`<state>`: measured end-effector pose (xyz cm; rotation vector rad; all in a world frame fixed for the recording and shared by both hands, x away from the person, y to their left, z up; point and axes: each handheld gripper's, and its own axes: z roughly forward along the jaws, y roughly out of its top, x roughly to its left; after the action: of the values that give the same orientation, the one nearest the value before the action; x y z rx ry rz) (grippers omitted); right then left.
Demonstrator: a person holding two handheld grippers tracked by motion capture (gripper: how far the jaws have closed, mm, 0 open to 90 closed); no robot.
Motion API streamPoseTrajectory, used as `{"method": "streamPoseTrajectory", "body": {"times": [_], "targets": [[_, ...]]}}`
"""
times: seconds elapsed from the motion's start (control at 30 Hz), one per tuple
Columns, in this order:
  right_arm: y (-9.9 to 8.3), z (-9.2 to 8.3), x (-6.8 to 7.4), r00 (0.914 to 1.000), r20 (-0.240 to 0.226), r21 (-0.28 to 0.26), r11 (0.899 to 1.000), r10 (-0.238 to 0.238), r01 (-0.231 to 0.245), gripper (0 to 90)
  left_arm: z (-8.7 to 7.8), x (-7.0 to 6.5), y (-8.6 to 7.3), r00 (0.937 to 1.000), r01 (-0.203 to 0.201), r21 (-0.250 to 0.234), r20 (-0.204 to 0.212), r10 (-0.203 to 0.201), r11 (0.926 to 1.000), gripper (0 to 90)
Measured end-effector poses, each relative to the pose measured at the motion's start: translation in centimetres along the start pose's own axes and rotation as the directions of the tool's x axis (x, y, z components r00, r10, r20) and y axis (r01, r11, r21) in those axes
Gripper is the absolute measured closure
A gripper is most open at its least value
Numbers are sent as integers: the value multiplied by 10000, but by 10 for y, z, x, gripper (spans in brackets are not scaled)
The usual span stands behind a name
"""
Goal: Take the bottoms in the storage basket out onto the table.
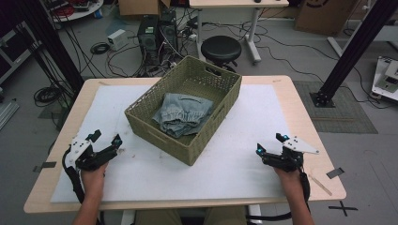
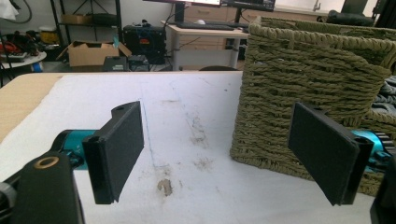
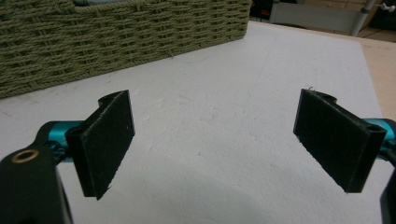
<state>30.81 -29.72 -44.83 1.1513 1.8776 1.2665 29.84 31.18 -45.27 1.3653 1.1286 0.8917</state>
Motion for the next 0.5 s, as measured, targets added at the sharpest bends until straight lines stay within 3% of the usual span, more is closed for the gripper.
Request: {"method": "streamPoseTrajectory", "body": {"times": [0.2,0.4,0.5], "targets": [[-1,-1,0,10000,-44,-136,9999,-1,0,126,1,1,0,9999,111,31,15,-111,9999,187],[0,0,1,9998,-82,-45,9998,-181,181,126,1,0,1,9999,-63,79,93,62,9999,187],[2,2,2,9996,-141,227,9995,-235,238,126,1,1,1,9999,56,105,114,-57,9999,187]]}}
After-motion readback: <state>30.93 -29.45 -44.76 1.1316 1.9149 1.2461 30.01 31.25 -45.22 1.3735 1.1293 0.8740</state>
